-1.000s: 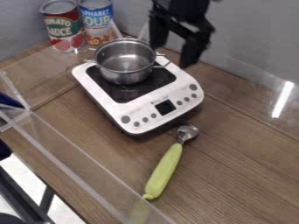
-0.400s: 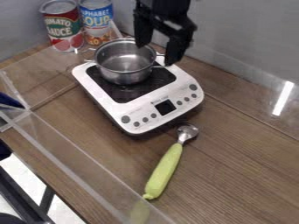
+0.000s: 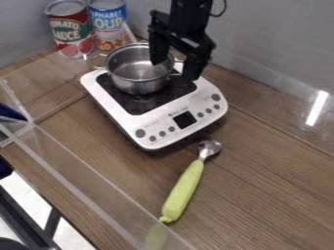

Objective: Remove silver pot from the white and black stove top and place it on the table

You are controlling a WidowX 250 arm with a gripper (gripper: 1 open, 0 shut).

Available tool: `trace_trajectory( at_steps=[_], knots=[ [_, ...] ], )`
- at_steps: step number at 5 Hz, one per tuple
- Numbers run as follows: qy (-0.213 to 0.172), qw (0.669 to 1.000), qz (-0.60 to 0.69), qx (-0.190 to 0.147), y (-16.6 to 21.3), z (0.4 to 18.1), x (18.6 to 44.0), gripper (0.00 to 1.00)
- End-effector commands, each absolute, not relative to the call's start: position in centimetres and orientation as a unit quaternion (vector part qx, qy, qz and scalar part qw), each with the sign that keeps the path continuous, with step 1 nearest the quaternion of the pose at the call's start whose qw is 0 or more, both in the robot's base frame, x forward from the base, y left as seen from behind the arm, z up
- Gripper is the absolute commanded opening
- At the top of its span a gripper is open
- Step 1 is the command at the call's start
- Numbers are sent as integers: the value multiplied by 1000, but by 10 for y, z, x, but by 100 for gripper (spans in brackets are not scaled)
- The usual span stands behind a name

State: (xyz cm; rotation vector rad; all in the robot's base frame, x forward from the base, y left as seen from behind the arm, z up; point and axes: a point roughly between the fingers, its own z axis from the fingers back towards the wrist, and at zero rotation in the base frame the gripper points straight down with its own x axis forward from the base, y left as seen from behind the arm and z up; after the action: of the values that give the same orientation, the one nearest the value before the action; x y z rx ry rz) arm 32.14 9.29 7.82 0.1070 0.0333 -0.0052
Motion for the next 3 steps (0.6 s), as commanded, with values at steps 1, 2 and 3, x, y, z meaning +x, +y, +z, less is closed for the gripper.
trace_trajectory(
  at_steps=[1, 2, 3],
  knots=[
    [-1, 998, 8, 59, 103, 86, 325, 100],
    [4, 998, 13, 53, 105, 82, 326, 100],
    [9, 999, 14, 47, 105, 81, 325, 100]
  ],
)
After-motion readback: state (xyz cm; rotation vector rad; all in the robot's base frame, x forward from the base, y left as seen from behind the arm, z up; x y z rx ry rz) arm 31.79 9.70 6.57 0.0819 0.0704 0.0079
